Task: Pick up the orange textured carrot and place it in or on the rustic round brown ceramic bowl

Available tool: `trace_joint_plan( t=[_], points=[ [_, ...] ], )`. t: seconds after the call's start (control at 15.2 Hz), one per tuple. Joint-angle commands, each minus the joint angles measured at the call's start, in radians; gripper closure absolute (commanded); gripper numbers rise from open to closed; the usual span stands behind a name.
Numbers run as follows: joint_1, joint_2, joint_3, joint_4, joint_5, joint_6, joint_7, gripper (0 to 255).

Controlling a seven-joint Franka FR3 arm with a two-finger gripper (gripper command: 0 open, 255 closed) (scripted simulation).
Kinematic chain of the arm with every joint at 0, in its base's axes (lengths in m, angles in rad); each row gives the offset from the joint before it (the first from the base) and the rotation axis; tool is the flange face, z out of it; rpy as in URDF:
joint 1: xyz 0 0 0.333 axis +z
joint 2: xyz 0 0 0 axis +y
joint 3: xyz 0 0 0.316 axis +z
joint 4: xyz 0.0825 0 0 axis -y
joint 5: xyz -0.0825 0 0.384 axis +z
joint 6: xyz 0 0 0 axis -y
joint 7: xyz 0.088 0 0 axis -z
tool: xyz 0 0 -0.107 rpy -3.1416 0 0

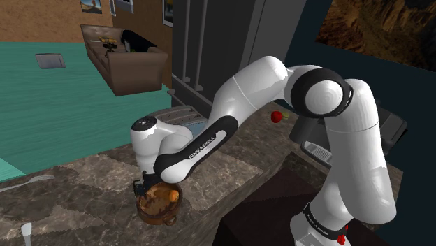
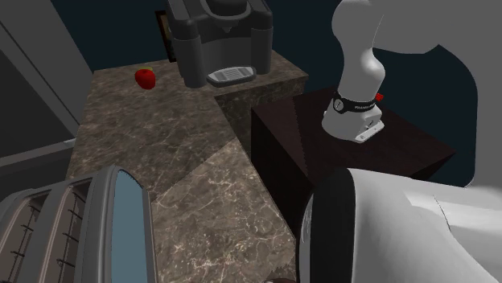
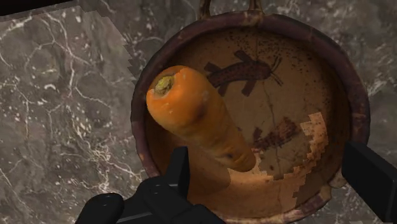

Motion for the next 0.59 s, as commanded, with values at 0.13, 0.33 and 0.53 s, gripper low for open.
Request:
trace_joint_plan(
  t=[0.13, 0.33, 0.53],
  points=[
    [-0.013, -0.061, 0.02, 0.0, 0.028, -0.059, -0.02, 0],
    [-0.013, -0.061, 0.02, 0.0, 0.028, -0.059, -0.02, 0],
    [-0.013, -0.061, 0.02, 0.0, 0.028, -0.059, -0.02, 0]
  ],
)
